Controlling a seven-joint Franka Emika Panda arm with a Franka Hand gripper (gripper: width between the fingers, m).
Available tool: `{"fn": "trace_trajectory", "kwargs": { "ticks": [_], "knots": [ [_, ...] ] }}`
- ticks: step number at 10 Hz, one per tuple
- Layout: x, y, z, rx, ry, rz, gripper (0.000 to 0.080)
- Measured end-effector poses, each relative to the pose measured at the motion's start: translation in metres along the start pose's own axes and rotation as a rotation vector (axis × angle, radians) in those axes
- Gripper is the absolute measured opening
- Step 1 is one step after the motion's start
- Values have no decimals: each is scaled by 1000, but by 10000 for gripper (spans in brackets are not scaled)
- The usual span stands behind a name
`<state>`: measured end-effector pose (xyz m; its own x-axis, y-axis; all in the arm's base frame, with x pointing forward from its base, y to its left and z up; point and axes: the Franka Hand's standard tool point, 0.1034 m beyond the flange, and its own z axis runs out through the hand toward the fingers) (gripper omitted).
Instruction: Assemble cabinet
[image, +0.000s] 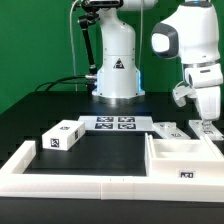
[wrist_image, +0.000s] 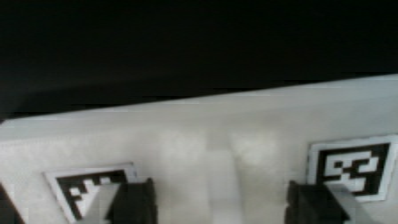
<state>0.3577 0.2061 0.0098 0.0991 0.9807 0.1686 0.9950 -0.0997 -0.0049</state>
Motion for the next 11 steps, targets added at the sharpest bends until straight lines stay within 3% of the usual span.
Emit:
{"fn": "trace_trajectory", "kwargs": {
  "ticks": [2,6,11],
  "knots": [
    [0,1,0,-1,0,1,67],
    [-1,1,-1,0,-3,3,68],
    [-49,41,-42,-3,-87,32,68]
  ]
}}
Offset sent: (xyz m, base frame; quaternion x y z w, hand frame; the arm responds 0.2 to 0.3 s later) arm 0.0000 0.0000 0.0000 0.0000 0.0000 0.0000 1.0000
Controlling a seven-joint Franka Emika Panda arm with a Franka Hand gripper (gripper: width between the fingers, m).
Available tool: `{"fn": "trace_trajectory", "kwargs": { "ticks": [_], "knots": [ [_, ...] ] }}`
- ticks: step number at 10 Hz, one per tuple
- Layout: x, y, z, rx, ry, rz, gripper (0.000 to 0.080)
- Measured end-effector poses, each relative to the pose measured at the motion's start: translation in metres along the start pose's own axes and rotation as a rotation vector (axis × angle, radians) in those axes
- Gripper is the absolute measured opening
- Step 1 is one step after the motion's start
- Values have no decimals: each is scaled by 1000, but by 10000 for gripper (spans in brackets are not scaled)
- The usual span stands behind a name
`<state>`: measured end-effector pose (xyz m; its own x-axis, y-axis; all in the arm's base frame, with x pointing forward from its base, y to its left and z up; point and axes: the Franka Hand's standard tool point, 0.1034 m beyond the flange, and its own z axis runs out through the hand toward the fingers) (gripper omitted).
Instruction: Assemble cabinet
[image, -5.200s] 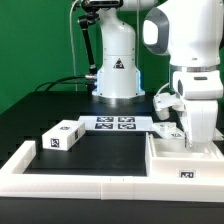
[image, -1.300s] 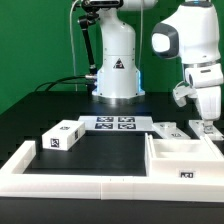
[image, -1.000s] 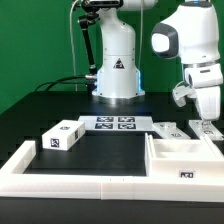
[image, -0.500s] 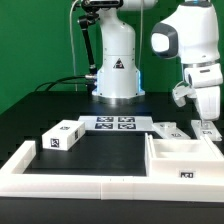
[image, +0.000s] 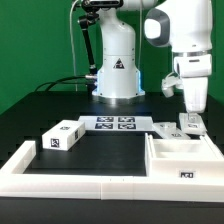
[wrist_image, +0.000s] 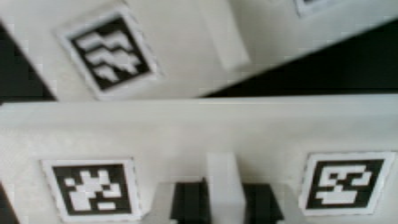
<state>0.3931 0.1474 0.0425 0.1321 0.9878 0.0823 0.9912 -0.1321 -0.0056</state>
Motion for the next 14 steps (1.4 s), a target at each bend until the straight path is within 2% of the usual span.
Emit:
{"fn": "trace_trajectory", "kwargs": {
  "ticks": [1,2,3,6,8,10,12,14],
  "knots": [
    [-14,13,-5,2,-11,10,68],
    [-20,24,-9,-2,-14,30,68],
    [-19,29,-12,-10,-11,34,68],
    [-20,28,-10,-7,-11,29,68],
    [-17,49,-14,-21,-4,-28,68],
    [-18,59,-12,-16,-2,-141,68],
    [-19,57,-10,-12,-2,-106,68],
    [-15,61,-13,-20,1,-110,68]
  ]
}}
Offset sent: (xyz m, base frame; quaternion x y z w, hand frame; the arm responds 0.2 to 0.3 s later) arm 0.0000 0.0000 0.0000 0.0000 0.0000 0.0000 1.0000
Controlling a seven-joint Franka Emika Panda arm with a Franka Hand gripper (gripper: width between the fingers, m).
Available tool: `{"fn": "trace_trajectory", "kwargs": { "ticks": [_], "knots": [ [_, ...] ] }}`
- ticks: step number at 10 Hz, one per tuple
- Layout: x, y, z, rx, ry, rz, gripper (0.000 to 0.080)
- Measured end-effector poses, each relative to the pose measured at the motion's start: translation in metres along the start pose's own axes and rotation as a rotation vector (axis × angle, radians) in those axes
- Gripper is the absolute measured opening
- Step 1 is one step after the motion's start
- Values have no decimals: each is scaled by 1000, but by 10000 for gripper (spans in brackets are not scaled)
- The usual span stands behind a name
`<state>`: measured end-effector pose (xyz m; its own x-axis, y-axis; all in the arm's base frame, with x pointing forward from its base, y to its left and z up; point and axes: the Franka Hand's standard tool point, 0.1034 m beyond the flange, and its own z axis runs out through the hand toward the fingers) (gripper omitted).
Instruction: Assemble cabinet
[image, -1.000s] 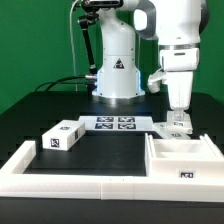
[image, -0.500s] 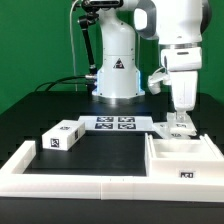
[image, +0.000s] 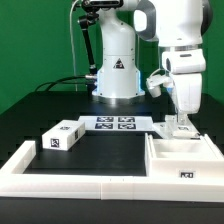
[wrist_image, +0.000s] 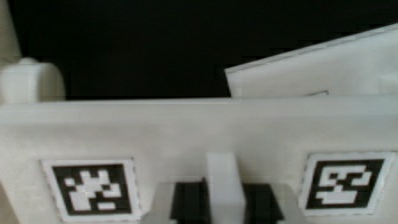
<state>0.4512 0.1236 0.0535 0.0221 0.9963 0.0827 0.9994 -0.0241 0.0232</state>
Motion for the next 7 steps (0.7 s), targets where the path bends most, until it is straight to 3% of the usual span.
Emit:
{"fn": "trace_trajectory", "kwargs": {
  "ticks": [4,7],
  "knots": [
    [1,17,-7,-10,-2,12,69],
    [1,16,-5,-10,-1,39,69]
  ]
}}
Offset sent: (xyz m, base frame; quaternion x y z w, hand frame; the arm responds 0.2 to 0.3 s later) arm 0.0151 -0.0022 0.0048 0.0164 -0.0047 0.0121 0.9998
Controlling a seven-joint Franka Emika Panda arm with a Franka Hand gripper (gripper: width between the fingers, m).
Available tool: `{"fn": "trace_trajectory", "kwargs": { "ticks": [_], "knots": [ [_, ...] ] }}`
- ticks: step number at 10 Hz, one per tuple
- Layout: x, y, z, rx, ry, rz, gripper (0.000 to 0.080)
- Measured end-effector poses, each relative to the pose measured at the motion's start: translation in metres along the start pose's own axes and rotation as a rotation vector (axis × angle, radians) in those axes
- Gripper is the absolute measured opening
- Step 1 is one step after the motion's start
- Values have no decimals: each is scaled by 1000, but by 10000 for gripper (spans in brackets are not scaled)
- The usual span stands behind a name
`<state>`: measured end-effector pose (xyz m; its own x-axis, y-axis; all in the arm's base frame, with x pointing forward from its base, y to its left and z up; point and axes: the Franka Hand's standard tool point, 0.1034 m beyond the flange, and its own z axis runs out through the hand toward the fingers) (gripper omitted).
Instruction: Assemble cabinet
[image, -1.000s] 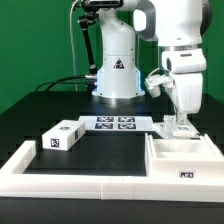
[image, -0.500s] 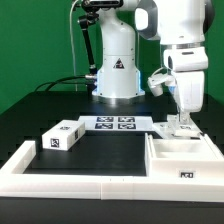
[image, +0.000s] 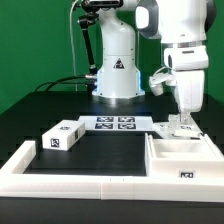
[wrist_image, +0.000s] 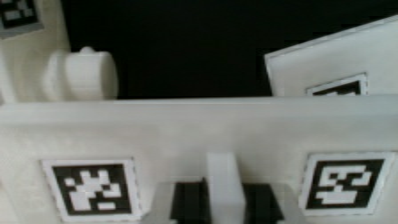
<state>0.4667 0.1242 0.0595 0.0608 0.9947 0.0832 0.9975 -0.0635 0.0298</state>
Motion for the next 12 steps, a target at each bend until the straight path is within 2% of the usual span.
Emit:
{"fn": "trace_trajectory", "kwargs": {
  "ticks": [8,12],
  "knots": [
    [1,1,3,3,4,28,69],
    [4,5,4,-8,13,35,69]
  ]
}}
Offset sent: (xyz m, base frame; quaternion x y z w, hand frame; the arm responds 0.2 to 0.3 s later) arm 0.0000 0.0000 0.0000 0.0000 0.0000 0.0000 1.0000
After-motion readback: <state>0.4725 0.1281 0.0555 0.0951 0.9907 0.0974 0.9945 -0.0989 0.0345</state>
